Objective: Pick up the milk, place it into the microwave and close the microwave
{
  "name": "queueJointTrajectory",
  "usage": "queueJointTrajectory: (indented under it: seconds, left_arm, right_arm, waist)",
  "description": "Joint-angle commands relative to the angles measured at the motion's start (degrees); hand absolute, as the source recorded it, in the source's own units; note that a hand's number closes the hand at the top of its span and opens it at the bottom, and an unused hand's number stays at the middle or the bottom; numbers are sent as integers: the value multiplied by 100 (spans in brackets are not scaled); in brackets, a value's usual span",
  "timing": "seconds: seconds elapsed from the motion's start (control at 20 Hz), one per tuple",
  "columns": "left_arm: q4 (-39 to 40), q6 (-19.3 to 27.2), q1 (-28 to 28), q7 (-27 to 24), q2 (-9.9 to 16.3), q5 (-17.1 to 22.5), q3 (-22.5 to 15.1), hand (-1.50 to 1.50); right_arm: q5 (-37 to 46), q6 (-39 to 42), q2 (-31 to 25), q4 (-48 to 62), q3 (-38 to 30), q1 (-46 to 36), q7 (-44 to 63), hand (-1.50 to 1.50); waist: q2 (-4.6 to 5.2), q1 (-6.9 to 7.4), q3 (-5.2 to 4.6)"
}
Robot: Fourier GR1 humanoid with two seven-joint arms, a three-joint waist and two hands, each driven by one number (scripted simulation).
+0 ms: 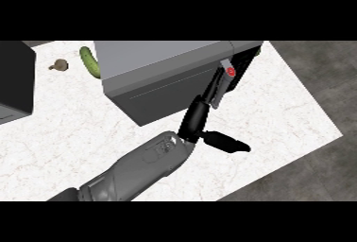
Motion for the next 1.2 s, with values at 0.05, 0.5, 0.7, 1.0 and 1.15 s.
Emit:
queueJointTrajectory:
  seconds: [0.05, 0.5, 0.7, 1.0, 1.15]
  left_arm:
    - [202, 8, -396, 2, -11, 234, 113, -150]
    - [354, 30, -425, -250, -11, 513, -44, -150]
    - [375, 57, -496, -276, -11, 649, -99, -150]
    - [479, 74, -502, -392, -11, 840, -182, -150]
    - [523, 100, -596, -396, -11, 914, -221, -150]
  right_arm:
    - [-146, -8, -115, 1, -63, -107, 107, -150]
    - [-379, 35, -264, 71, -120, -203, 245, -150]
    - [-526, 53, -335, 106, -164, -258, 303, -150]
    - [-631, 129, -434, -17, -99, -311, 400, -150]
    - [-707, 138, -428, 26, -99, -336, 402, -150]
  waist:
    - [0, -58, 1]
    - [2, -37, 6]
    - [17, -122, 11]
    - [0, -117, -2]
    - [7, -149, 13]
